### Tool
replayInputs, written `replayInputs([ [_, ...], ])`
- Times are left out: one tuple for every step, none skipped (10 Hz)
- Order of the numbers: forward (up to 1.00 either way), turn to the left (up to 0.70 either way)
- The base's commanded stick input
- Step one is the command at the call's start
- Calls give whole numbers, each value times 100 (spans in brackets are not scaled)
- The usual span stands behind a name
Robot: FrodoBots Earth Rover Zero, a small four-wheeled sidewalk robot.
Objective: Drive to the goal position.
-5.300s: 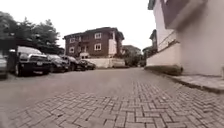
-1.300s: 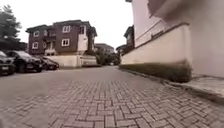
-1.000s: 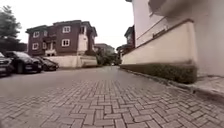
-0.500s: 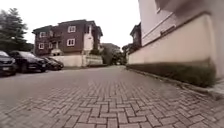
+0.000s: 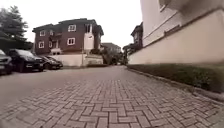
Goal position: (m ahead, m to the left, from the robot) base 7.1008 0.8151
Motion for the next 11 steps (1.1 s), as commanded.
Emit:
replayInputs([
  [70,0],
  [70,0],
  [70,0],
  [70,0],
  [70,0],
  [70,0],
  [70,0],
  [70,0],
  [70,0],
  [70,0],
  [70,0],
])
